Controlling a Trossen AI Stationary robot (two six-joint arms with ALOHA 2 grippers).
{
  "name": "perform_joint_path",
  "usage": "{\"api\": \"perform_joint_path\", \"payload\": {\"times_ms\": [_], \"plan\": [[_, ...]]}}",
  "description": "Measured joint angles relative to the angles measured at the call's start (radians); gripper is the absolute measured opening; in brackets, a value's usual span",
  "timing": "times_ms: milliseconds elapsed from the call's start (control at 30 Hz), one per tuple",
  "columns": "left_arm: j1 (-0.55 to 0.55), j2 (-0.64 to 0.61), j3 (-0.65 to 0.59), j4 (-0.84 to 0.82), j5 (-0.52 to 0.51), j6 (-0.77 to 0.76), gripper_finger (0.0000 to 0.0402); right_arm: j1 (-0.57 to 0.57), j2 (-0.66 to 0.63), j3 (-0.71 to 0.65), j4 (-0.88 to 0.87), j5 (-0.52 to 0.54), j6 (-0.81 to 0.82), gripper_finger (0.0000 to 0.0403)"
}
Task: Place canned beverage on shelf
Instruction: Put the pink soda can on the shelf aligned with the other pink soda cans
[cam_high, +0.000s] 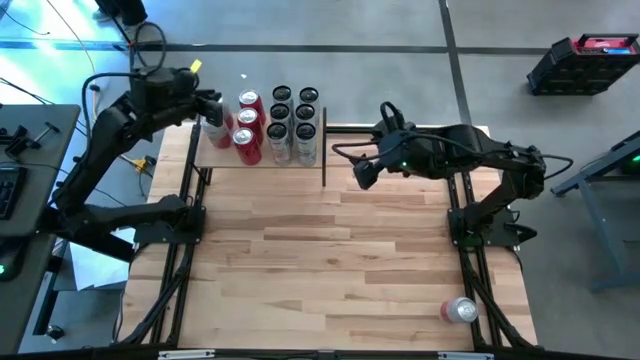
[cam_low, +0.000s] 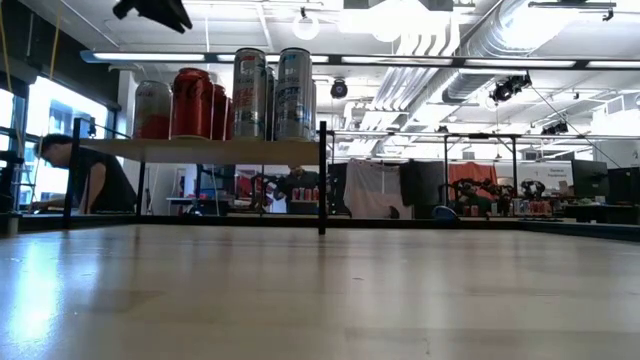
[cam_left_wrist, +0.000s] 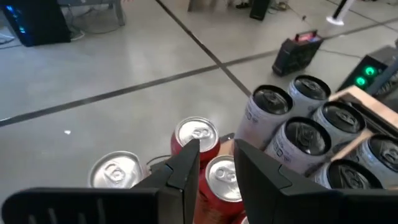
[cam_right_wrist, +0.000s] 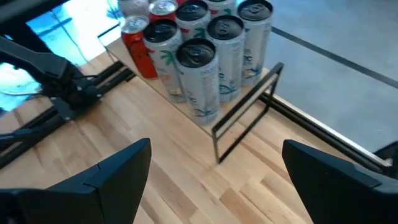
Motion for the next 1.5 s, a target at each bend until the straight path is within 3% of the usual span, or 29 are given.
{"api": "perform_joint_path", "payload": {"times_ms": [167, 267, 500, 733, 967, 1167, 1367, 1500], "plan": [[0.000, -0.011, 0.000, -0.004, -0.009, -0.009, 0.0090, 0.048, 0.000, 0.000, 0.032, -0.002, -0.004, 0.0348], [0.000, -0.022, -0.001, -0.007, 0.107, -0.002, 0.0090, 0.097, 0.000, 0.000, -0.010, 0.007, 0.021, 0.0348], [-0.004, -0.097, -0.001, 0.123, 0.285, 0.006, 0.0090, 0.229, -0.001, -0.008, -0.155, -0.002, 0.217, 0.0348], [-0.022, -0.147, 0.000, 0.194, 0.297, -0.007, 0.0090, 0.312, 0.000, -0.133, -0.195, 0.025, 0.446, 0.0348], [-0.028, -0.161, -0.001, 0.157, 0.297, -0.004, 0.0090, 0.328, 0.001, -0.332, -0.182, -0.196, 0.764, 0.0348], [-0.028, -0.185, -0.001, 0.129, 0.299, 0.026, 0.0090, 0.353, 0.006, -0.407, -0.020, -0.232, 0.862, 0.0348], [-0.028, -0.216, -0.001, 0.076, 0.355, 0.031, 0.0090, 0.381, 0.080, -0.364, 0.052, -0.455, 0.968, 0.0348], [-0.027, -0.239, -0.001, 0.034, 0.357, 0.052, 0.0090, 0.400, 0.151, -0.265, 0.039, -0.586, 0.995, 0.0348]]}}
